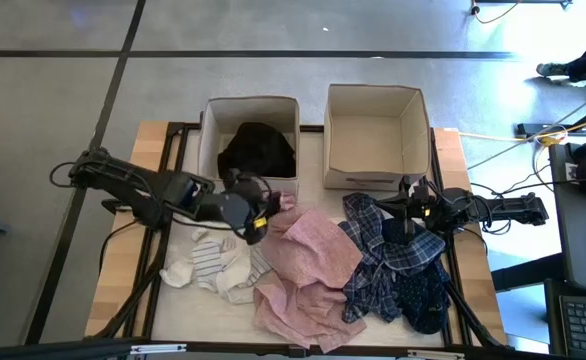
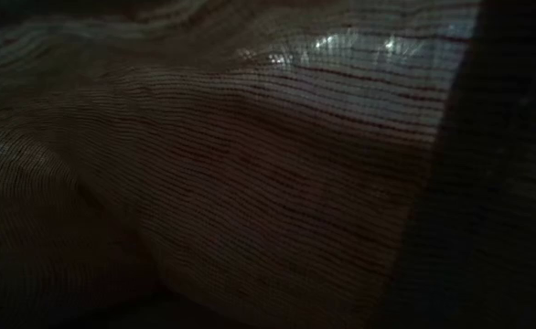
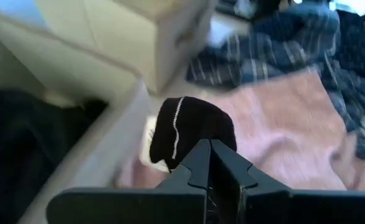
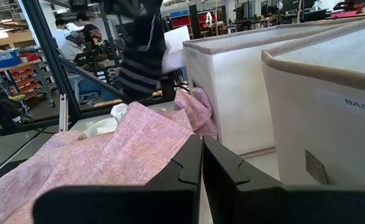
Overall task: Sort clothes
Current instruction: Put the black striped sock into the left laundry organizer
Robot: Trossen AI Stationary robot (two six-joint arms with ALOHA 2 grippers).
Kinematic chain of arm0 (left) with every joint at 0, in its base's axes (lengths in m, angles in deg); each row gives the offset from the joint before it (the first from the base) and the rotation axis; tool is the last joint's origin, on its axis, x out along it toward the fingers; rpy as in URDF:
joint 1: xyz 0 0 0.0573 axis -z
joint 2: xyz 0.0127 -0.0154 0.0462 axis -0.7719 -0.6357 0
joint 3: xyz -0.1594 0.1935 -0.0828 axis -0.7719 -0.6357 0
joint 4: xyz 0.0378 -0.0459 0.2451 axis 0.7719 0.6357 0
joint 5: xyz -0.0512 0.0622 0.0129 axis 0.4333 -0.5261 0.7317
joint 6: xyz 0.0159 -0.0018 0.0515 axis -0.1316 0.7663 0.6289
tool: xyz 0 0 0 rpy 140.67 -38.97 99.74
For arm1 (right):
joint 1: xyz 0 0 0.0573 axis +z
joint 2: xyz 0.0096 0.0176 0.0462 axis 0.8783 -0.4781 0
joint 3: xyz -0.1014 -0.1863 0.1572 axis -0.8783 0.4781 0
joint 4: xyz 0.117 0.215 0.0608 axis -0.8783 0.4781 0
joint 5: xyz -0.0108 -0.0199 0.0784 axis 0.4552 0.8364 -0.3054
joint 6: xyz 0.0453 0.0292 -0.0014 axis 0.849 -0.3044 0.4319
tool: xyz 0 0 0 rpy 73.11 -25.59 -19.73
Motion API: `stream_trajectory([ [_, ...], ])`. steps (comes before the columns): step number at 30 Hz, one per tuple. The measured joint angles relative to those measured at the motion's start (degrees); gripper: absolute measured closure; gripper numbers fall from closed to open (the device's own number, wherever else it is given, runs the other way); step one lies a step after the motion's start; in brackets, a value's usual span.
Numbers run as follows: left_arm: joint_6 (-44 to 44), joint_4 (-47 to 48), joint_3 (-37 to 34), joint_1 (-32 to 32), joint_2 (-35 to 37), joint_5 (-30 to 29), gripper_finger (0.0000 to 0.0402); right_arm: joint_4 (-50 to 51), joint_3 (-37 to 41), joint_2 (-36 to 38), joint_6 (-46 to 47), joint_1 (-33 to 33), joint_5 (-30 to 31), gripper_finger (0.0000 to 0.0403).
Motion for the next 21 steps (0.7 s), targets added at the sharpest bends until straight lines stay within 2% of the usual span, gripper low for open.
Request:
stream_trajectory([
  [12, 17.0, -0.2, 9.3, -10.8, 0.0, -10.2, 0.0401, 0.0, 0.0, 0.0, 0.0, 0.0, 0.0, 0.0386],
  [21, 25.1, -2.0, 10.2, -21.2, 0.0, -11.0, 0.0401, 0.0, 0.0, 0.0, 0.0, 0.0, 0.0, 0.0386],
])
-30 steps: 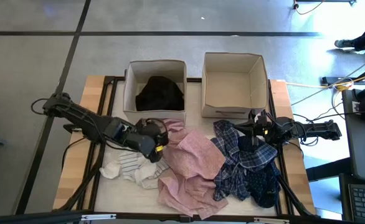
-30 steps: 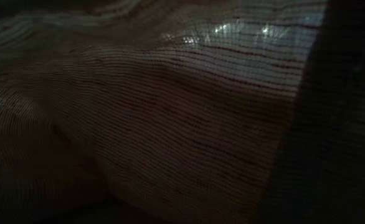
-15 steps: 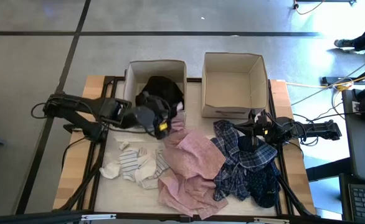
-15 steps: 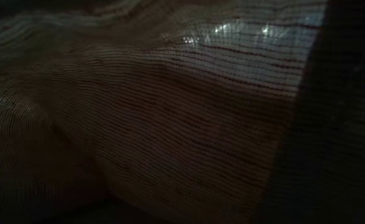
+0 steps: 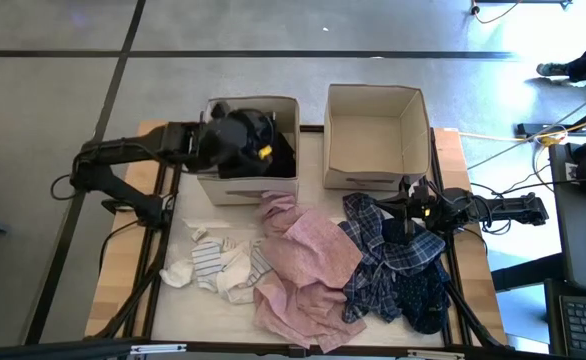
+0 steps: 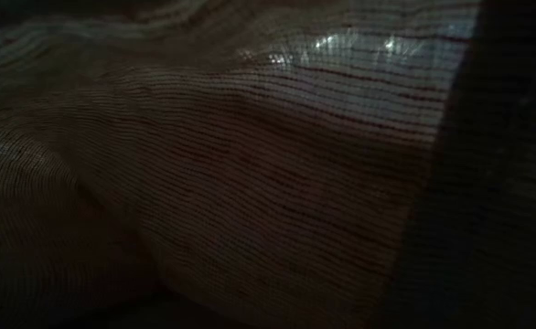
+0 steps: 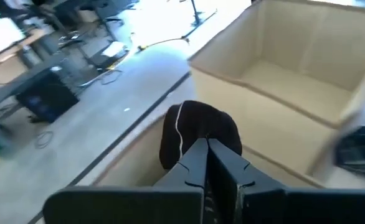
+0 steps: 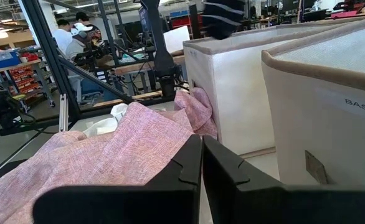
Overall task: Sort clothes
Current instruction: Put the black striped sock into the left laundry organizer
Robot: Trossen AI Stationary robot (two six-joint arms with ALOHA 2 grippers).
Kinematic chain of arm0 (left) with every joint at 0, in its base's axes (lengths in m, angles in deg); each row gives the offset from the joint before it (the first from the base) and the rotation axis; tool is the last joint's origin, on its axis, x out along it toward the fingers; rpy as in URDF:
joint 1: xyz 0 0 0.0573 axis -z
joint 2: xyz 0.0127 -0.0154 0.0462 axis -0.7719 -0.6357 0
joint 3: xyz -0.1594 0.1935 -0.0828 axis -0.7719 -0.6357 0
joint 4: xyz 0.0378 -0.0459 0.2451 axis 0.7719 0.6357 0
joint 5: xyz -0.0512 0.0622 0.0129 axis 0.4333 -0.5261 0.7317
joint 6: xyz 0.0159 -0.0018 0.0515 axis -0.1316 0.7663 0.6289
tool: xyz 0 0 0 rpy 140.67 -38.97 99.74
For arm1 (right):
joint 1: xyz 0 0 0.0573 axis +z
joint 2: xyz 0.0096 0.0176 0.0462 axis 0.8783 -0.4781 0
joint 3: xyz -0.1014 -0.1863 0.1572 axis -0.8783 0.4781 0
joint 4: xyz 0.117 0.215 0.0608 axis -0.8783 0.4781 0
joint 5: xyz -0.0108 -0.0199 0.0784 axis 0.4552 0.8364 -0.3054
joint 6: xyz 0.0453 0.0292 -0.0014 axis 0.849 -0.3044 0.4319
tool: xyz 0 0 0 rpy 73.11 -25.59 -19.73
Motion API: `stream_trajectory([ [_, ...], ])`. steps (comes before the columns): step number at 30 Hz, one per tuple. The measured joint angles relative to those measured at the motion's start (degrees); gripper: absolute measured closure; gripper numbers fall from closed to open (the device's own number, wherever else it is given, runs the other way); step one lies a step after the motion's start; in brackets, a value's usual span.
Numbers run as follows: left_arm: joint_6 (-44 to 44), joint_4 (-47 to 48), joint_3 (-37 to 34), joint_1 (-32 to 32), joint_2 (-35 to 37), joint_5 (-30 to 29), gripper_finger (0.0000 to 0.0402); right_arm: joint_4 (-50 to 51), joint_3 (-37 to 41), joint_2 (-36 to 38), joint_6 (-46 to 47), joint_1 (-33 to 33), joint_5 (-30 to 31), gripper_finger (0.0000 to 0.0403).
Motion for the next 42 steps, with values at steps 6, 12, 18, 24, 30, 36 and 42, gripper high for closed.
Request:
stream_trajectory([
  [6, 1.4, 2.1, -0.4, -5.4, 0.0, 0.1, 0.0401, 0.0, 0.0, 0.0, 0.0, 0.0, 0.0, 0.0386],
  [12, -0.4, 6.6, -0.5, -8.4, -0.8, 0.9, 0.04, 0.0, 0.0, 0.0, 0.0, 0.0, 0.0, 0.0386],
  [18, -4.6, 12.4, -0.5, -10.1, -1.5, 0.9, 0.04, 0.0, 0.0, 0.0, 0.0, 0.0, 0.0, 0.0386],
  [24, -7.7, 16.0, -0.5, -10.6, -3.5, 0.9, 0.04, 0.0, 0.0, 0.0, 0.0, 0.0, 0.0, 0.0386],
  [30, -8.7, 16.9, -0.5, -10.6, -6.7, 2.2, 0.04, 0.0, 0.0, 0.0, 0.0, 0.0, 0.0, 0.0386],
  [36, -8.7, 17.1, -0.5, -10.6, -9.7, 2.2, 0.04, 0.0, 0.0, 0.0, 0.0, 0.0, 0.0, 0.0386],
  [42, -9.4, 17.8, -0.5, -10.7, -10.4, 2.2, 0.04, 0.0, 0.0, 0.0, 0.0, 0.0, 0.0, 0.0386],
])
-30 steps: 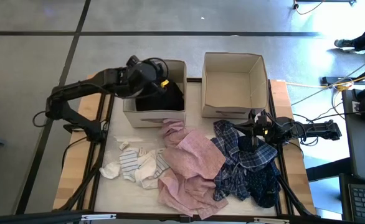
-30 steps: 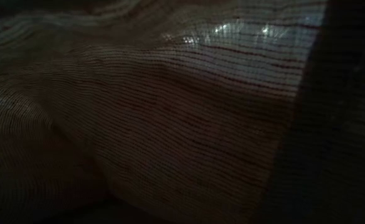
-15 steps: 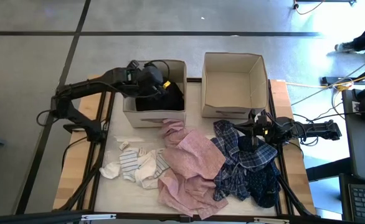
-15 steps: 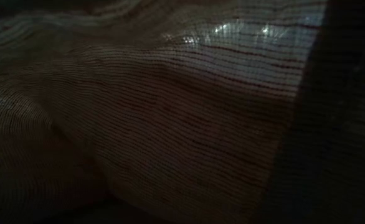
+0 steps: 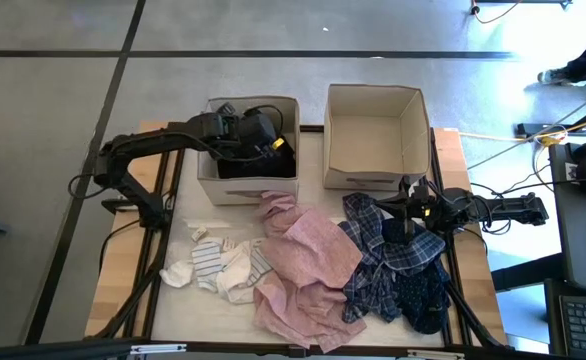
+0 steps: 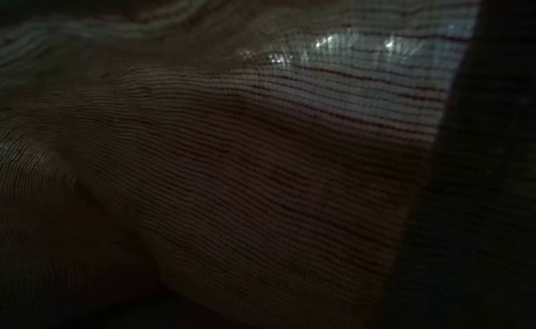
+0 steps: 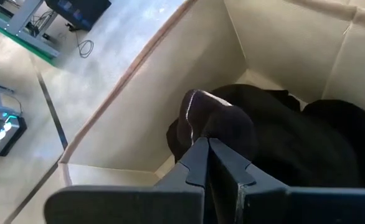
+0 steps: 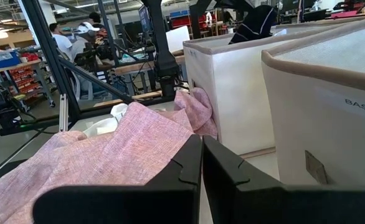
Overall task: Sort clothes
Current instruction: Put the black striped sock into the left laundry organizer, then put the left white striped sock into the left laundry organizer
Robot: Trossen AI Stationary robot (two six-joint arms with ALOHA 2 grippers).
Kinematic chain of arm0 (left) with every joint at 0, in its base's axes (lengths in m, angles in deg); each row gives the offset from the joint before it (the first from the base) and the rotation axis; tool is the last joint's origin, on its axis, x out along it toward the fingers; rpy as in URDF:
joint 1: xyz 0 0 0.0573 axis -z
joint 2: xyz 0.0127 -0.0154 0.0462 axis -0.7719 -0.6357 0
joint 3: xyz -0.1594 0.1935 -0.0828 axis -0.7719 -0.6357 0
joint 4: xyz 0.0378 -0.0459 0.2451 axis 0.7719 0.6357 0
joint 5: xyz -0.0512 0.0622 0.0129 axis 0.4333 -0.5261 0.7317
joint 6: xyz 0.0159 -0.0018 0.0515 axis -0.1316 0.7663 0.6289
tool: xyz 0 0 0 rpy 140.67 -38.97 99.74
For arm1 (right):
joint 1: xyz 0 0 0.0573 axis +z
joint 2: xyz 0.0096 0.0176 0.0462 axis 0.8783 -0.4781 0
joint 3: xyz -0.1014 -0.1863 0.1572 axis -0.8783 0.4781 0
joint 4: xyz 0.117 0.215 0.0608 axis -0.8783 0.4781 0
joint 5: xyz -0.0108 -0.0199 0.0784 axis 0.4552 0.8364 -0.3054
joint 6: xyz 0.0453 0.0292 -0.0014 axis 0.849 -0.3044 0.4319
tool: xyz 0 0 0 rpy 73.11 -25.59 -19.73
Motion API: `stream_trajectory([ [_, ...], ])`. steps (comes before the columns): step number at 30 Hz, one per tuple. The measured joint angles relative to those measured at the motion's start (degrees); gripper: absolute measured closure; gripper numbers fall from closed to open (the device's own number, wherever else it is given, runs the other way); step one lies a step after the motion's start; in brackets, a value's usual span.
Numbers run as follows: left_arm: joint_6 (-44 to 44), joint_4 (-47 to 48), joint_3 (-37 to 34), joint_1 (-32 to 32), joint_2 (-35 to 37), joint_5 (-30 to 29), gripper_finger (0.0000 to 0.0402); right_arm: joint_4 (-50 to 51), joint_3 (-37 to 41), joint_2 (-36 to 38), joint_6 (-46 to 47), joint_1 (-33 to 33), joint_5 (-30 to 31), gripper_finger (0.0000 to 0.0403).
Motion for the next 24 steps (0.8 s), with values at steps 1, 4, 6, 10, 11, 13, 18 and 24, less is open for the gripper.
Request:
stream_trajectory([
  [1, -0.4, 0.4, 0.0, 0.0, 0.0, 0.0, 0.04, 0.0, 0.0, 0.0, 0.0, 0.0, 0.0, 0.0386],
  [4, -1.5, 2.2, 0.0, -0.3, 0.0, 0.0, 0.0386, 0.0, 0.0, 0.0, 0.0, 0.0, 0.0, 0.0386],
  [6, -1.9, 3.2, 0.0, -0.6, 0.0, 0.0, 0.0365, 0.0, 0.0, 0.0, 0.0, 0.0, 0.0, 0.0386],
  [10, -2.4, 3.6, 0.0, -1.1, 0.0, 0.2, 0.0311, 0.0, 0.0, 0.0, 0.0, 0.0, 0.0, 0.0386],
  [11, -2.5, 3.6, 0.0, -1.1, 0.1, 0.9, 0.0298, 0.0, 0.0, 0.0, 0.0, 0.0, 0.0, 0.0386],
  [13, -2.7, 3.4, 0.1, -1.1, 0.3, 2.6, 0.0273, 0.0, 0.0, 0.0, 0.0, 0.0, 0.0, 0.0386],
  [18, -4.1, 3.5, 1.4, 0.0, 1.2, 5.7, 0.0234, 0.0, 0.0, 0.0, 0.0, 0.0, 0.0, 0.0386],
  [24, -5.8, 3.3, 4.7, 5.9, 3.4, 6.0, 0.0224, 0.0, 0.0, 0.0, 0.0, 0.0, 0.0, 0.0386],
])
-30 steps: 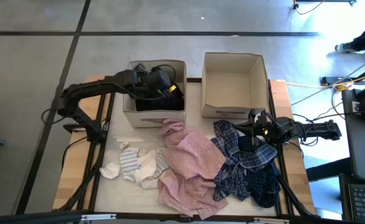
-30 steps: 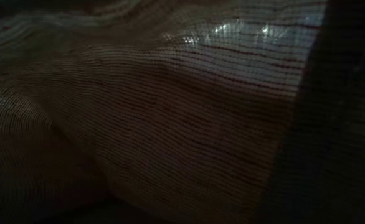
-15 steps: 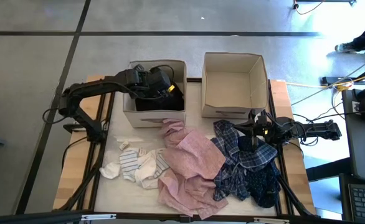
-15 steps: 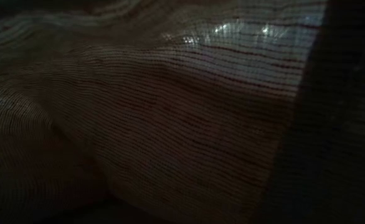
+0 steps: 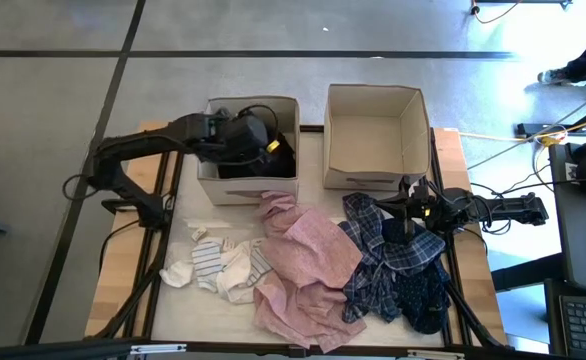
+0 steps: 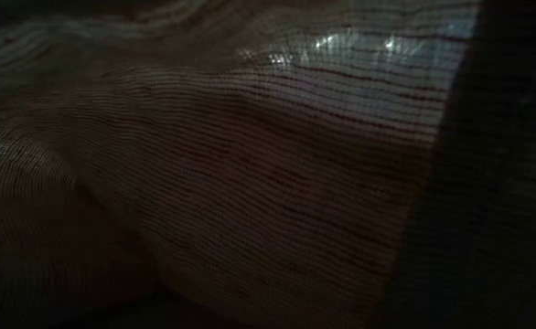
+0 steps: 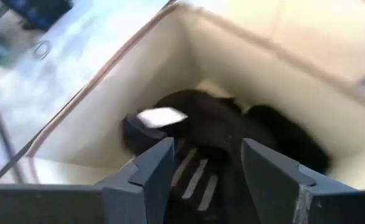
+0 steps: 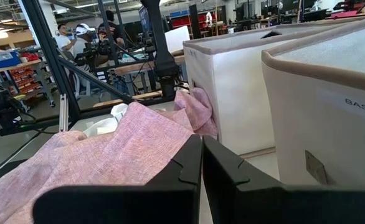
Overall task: Sort clothes
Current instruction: Put the left white striped sock into the left laundry organizer
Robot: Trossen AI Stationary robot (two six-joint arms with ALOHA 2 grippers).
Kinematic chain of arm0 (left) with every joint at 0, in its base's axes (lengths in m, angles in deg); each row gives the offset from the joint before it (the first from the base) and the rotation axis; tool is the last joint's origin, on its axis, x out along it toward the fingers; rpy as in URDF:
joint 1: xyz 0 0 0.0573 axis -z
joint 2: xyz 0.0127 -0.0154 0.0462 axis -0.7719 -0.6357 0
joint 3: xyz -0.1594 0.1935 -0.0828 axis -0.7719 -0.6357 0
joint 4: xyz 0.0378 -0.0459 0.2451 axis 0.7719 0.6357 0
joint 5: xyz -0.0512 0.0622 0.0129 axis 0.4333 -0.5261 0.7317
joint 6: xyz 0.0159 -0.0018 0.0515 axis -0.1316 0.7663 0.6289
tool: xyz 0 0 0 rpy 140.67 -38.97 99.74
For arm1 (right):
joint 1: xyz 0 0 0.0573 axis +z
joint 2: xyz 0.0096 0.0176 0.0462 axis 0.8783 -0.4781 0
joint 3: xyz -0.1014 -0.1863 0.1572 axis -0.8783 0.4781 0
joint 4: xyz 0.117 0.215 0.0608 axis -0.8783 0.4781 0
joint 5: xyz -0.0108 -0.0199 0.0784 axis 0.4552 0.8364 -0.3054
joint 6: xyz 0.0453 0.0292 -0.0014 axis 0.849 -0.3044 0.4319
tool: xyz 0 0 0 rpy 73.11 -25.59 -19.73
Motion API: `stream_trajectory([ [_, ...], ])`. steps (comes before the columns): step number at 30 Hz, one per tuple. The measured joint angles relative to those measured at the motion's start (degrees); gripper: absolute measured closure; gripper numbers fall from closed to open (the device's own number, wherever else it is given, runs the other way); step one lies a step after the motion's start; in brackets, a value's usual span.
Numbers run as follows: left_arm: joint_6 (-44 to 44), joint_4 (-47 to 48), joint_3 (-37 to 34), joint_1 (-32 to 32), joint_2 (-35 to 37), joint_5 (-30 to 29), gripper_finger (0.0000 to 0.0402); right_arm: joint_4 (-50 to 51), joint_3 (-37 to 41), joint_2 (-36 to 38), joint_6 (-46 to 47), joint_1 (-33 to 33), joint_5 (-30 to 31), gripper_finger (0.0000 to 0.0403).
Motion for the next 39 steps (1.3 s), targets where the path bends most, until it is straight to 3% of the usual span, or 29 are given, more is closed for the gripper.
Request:
stream_trajectory([
  [7, -4.4, 0.6, 0.4, 12.2, 1.8, 0.2, 0.0228, 0.0, 0.0, 0.0, 0.0, 0.0, 0.0, 0.0386],
  [19, -24.9, 2.5, -0.2, 31.9, 1.6, 0.3, 0.0229, 0.0, 0.0, 0.0, 0.0, 0.0, 0.0, 0.0386],
  [27, -45.7, 5.2, -9.9, 39.9, 1.5, 6.1, 0.0229, 0.0, 0.0, 0.0, 0.0, 0.0, 0.0, 0.0386],
  [33, -61.3, 4.3, -19.3, 42.8, 1.5, 13.7, 0.0229, 0.0, 0.0, 0.0, 0.0, 0.0, 0.0, 0.0386],
  [39, -70.1, 1.4, -27.8, 43.9, 1.4, 21.6, 0.0229, 0.0, 0.0, 0.0, 0.0, 0.0, 0.0, 0.0386],
])
